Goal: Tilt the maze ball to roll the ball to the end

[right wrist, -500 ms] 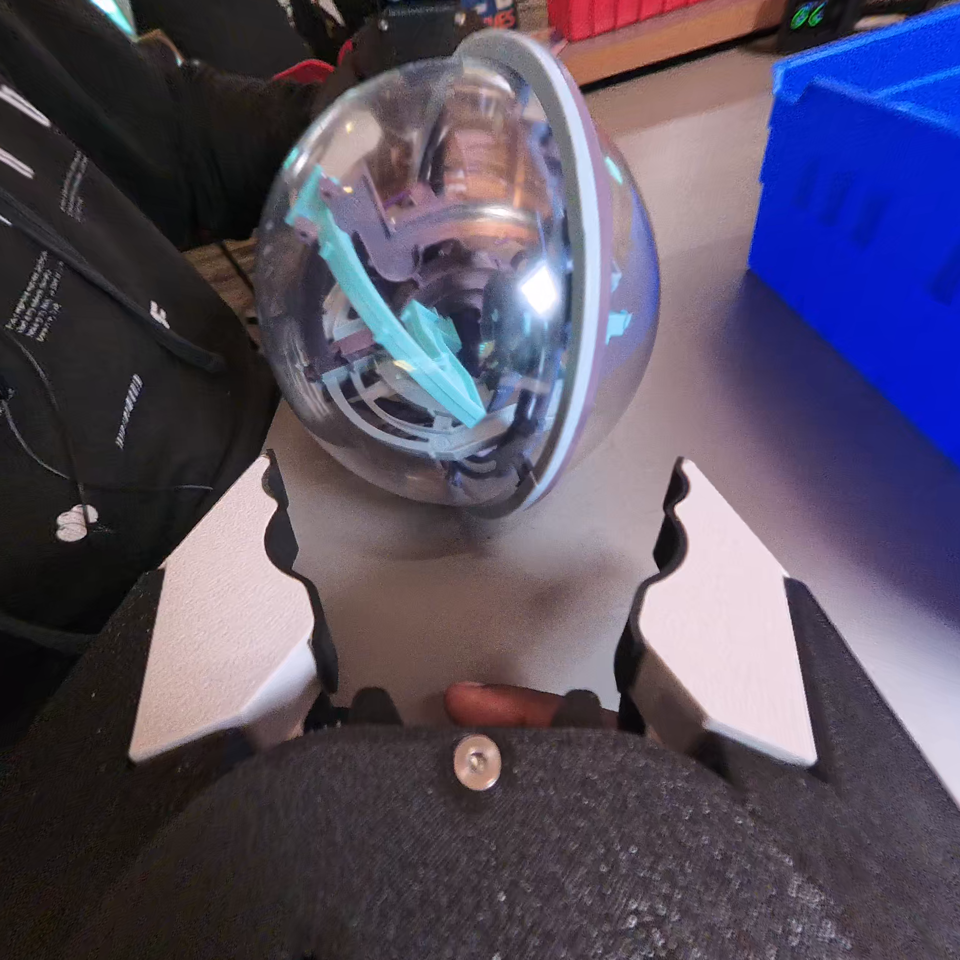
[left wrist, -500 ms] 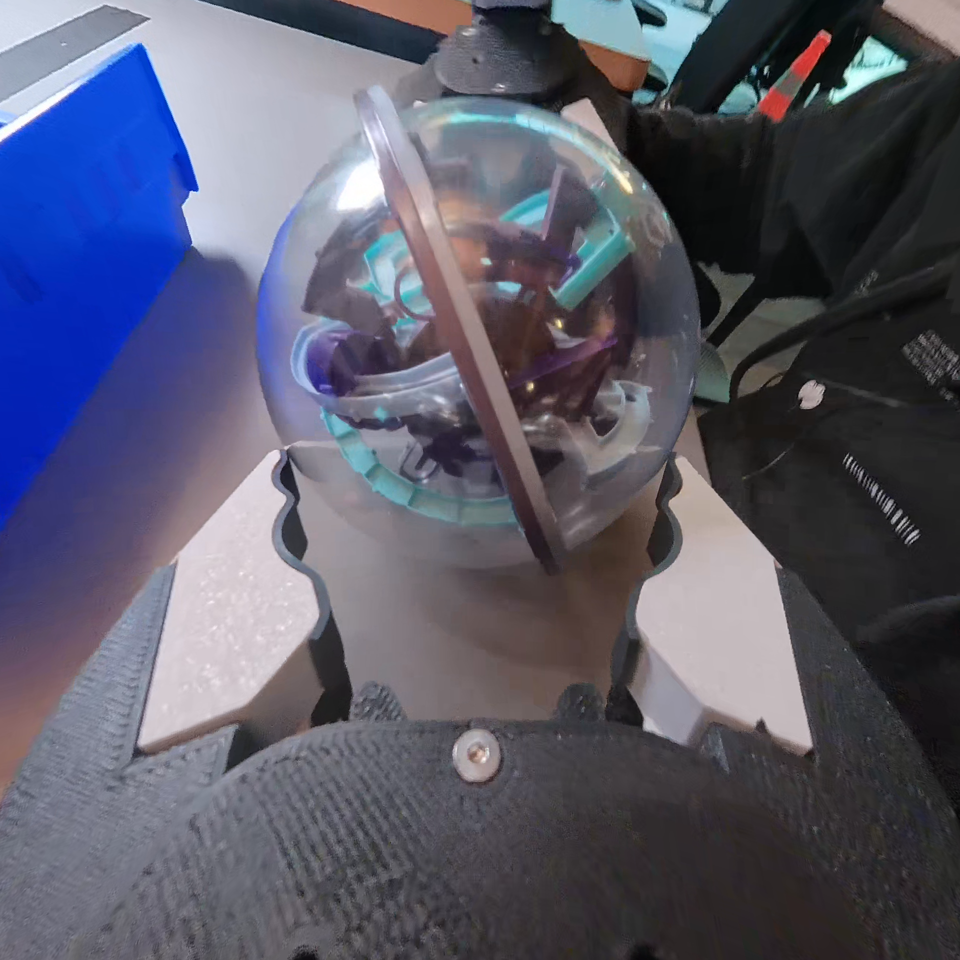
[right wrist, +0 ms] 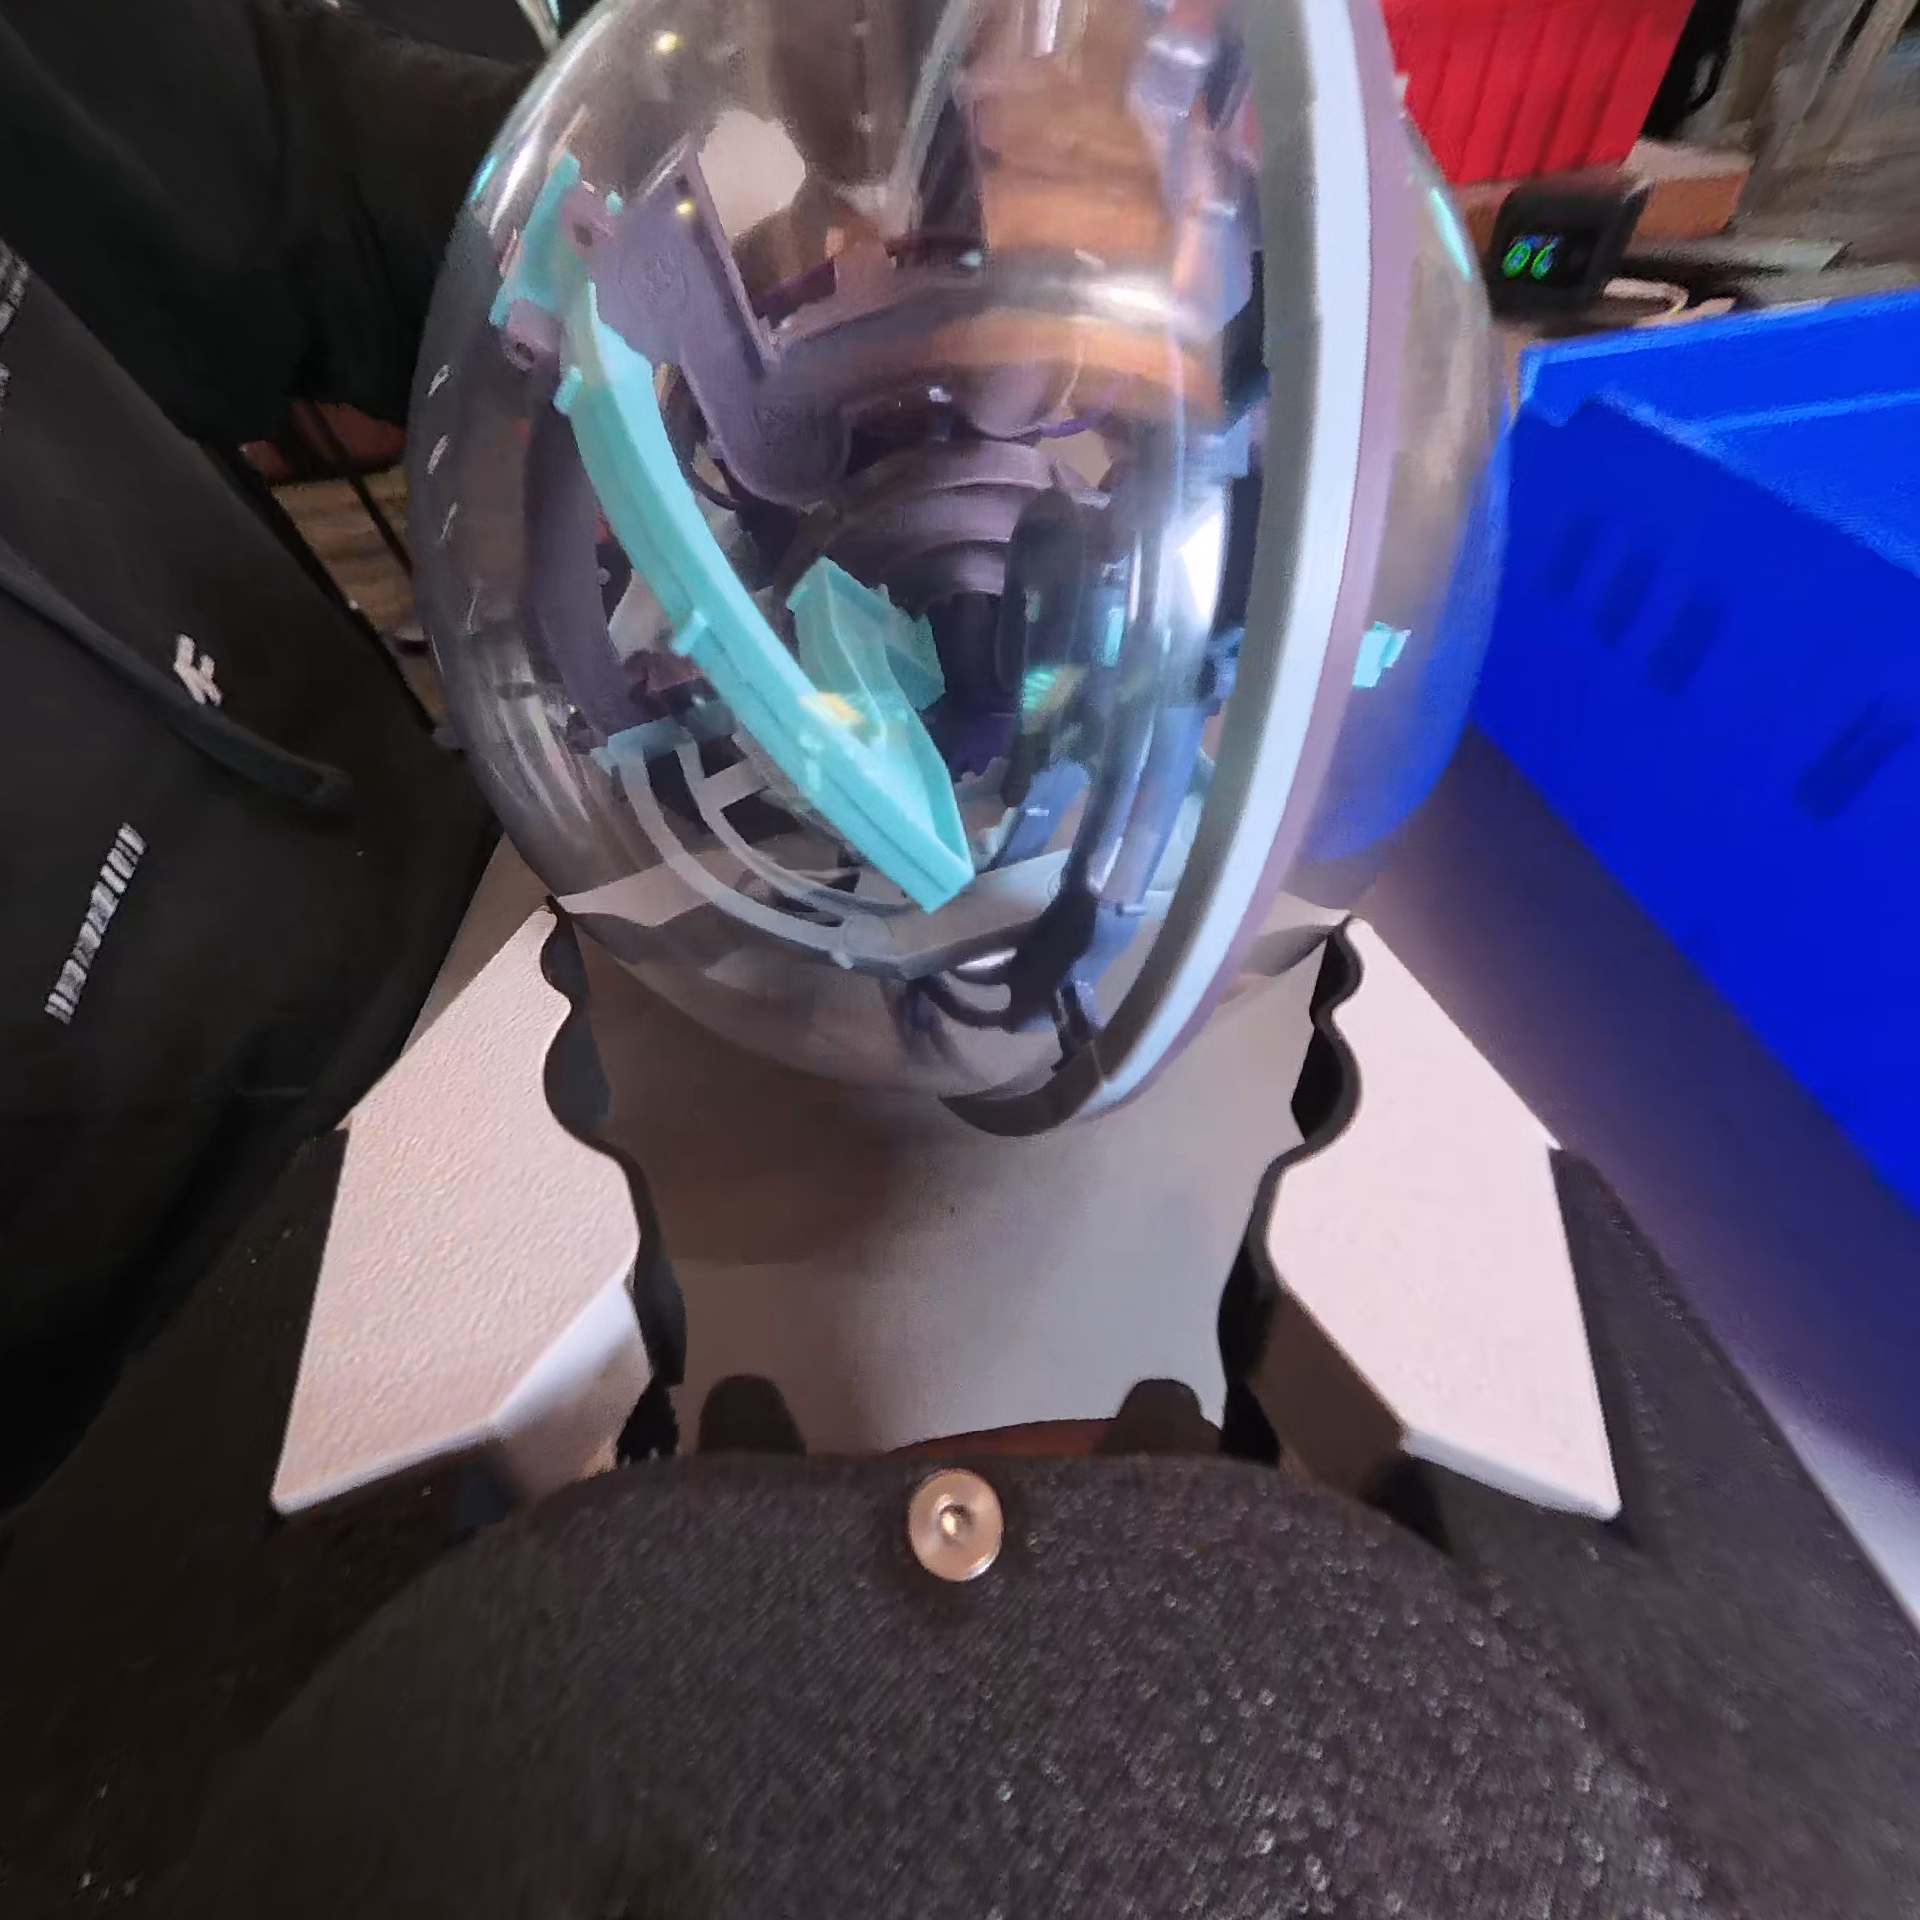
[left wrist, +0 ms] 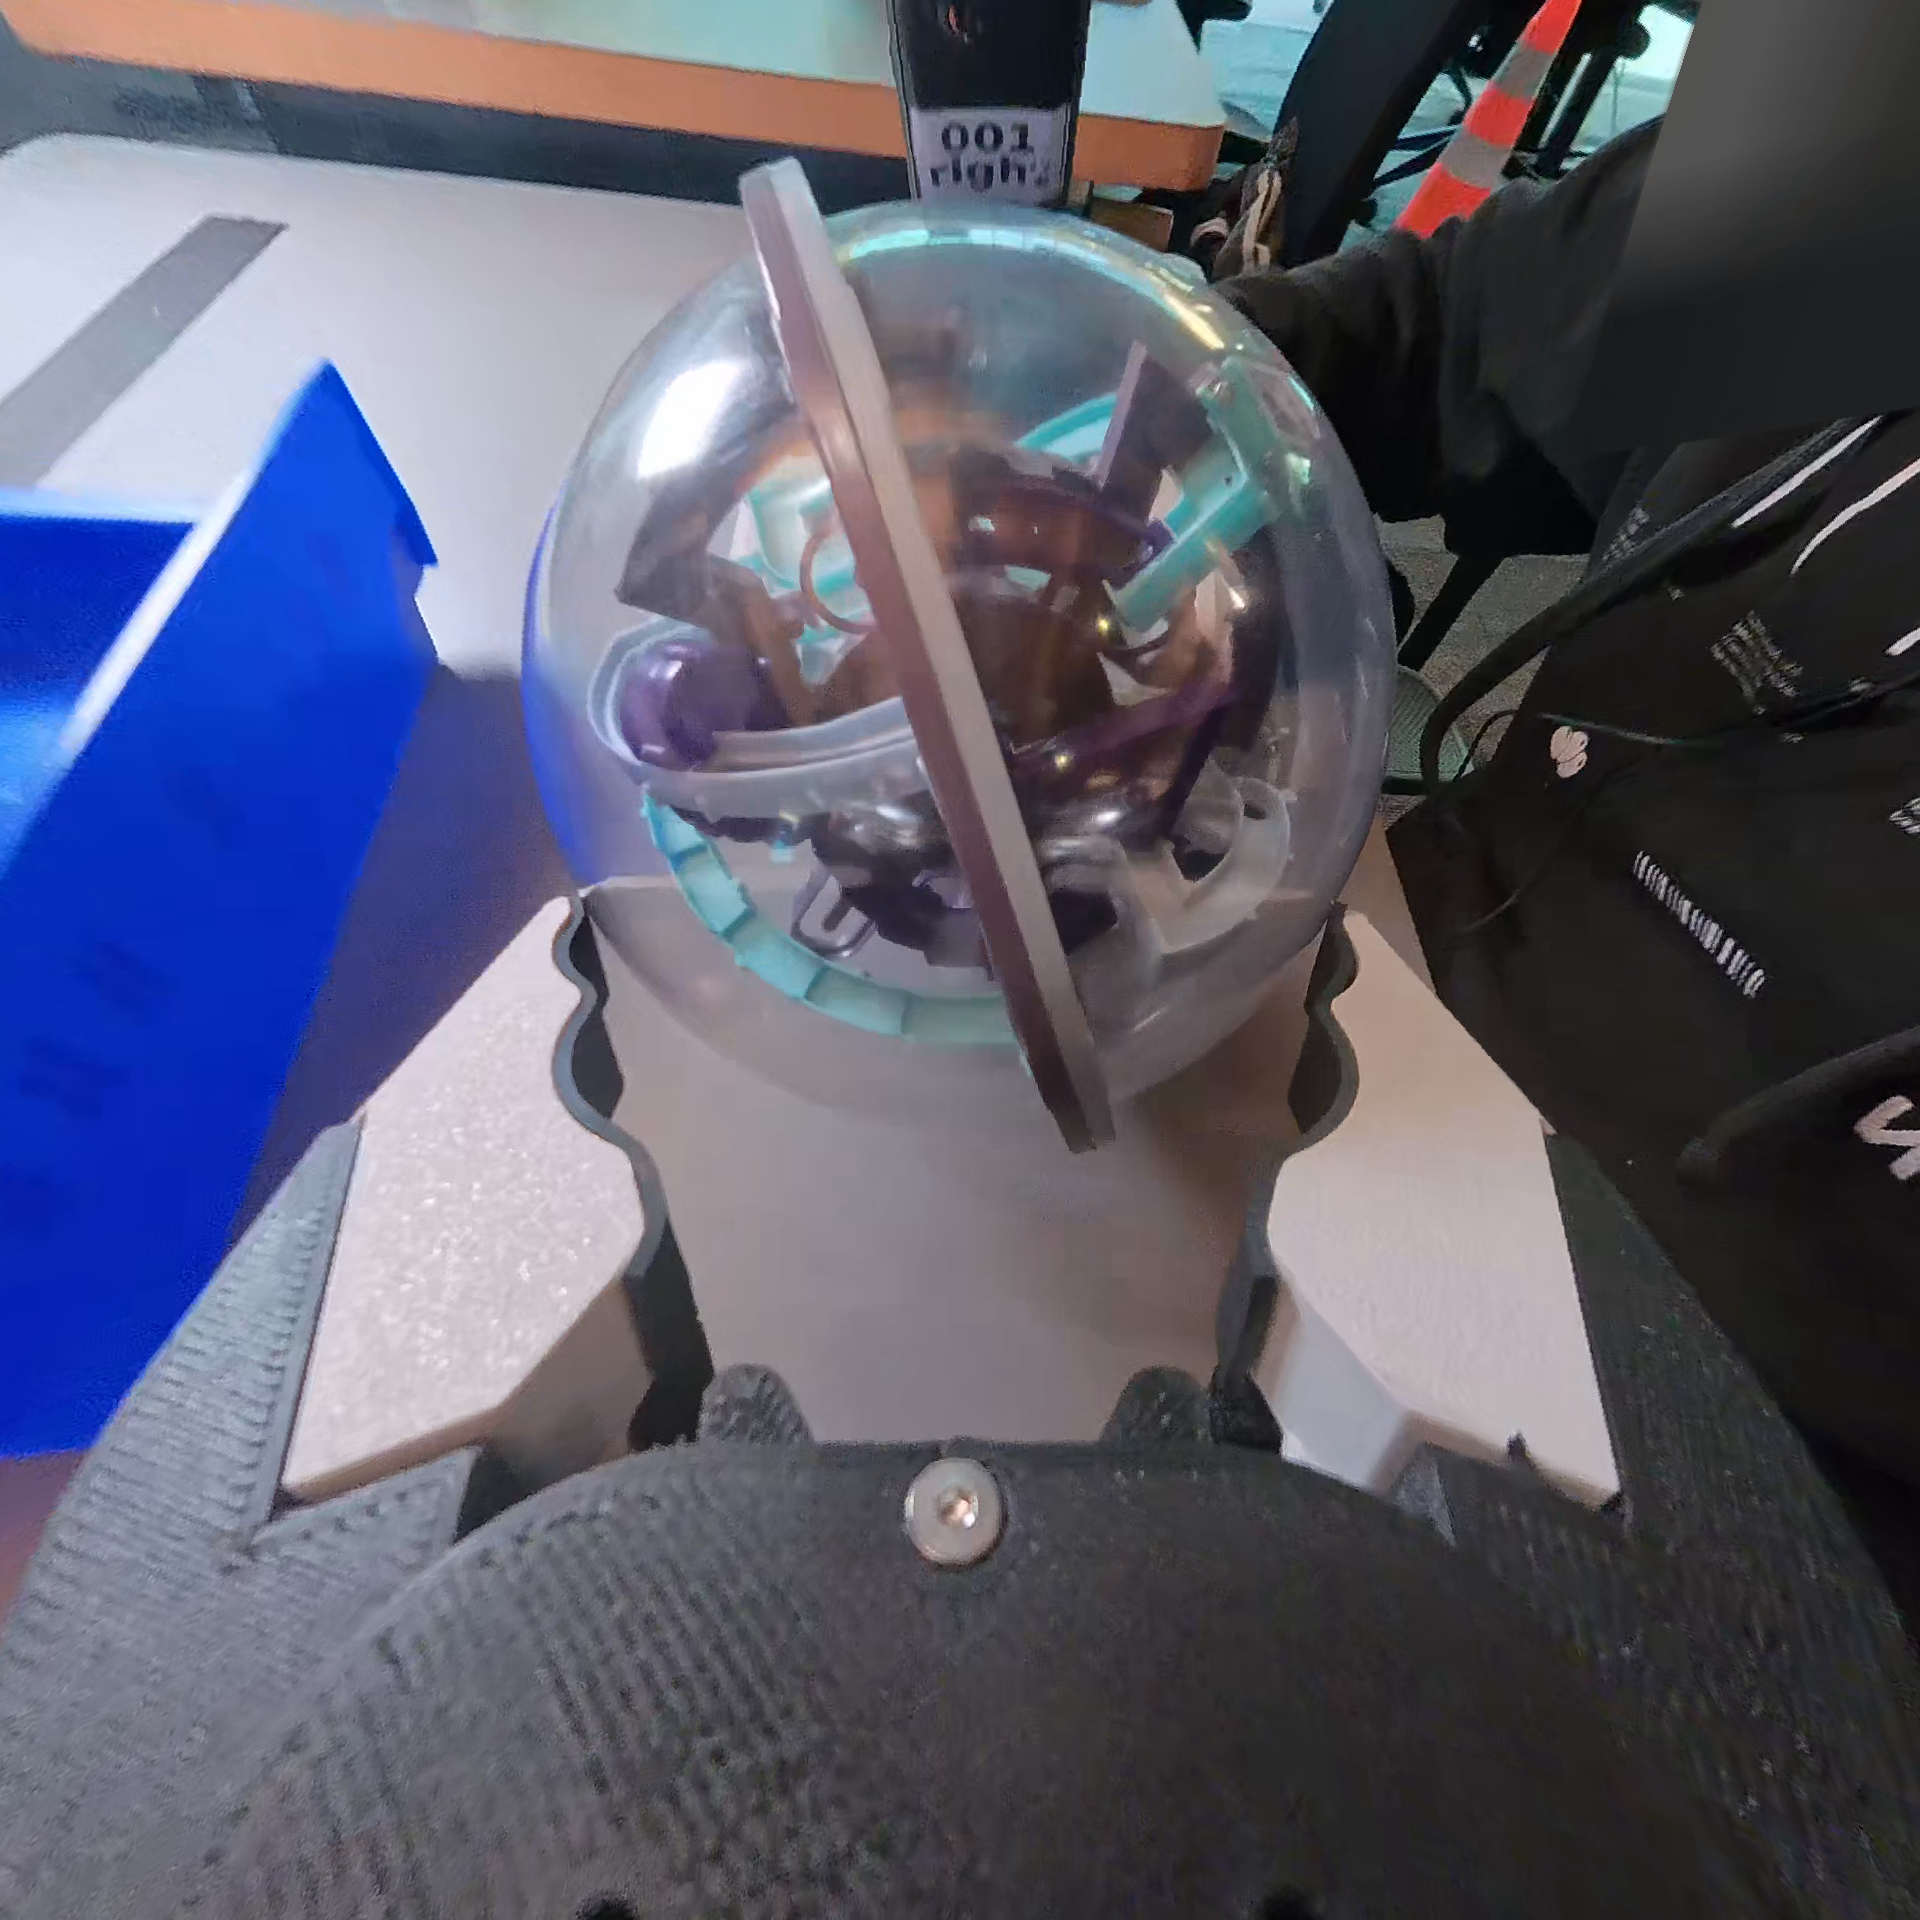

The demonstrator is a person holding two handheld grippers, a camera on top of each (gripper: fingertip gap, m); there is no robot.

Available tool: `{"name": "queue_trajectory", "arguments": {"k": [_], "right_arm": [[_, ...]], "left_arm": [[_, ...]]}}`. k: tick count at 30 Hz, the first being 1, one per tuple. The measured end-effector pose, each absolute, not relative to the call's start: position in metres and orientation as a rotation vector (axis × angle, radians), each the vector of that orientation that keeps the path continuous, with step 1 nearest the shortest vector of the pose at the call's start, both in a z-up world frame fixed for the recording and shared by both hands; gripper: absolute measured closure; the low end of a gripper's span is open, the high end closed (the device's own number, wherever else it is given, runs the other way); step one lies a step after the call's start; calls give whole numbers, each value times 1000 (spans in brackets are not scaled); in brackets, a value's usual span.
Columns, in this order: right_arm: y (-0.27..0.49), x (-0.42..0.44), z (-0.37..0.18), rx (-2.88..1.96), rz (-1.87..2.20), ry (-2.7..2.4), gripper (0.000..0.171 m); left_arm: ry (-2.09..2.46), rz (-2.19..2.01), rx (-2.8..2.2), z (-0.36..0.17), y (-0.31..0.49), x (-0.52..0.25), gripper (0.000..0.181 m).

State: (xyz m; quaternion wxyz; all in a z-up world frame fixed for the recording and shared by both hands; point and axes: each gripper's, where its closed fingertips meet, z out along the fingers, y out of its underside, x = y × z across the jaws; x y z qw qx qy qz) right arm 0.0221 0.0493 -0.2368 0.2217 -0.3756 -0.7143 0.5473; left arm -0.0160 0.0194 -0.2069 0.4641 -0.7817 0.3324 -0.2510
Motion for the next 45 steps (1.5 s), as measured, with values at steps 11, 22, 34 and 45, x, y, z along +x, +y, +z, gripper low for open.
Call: {"name": "queue_trajectory", "arguments": {"k": [11,22,34,45], "right_arm": [[59,9,-165,-843,1344,-1725,36],[65,27,-120,-699,1248,-1656,35],[57,25,-113,-685,1302,-1657,35],[45,13,-126,-697,1336,-1665,36]], "left_arm": [[1148,-410,-1812,-104,34,-6,47],[1216,-316,-1667,-75,35,7,46],[1180,-323,-1706,-77,28,-1,46],[1168,-331,-1719,-75,18,-5,47]]}}
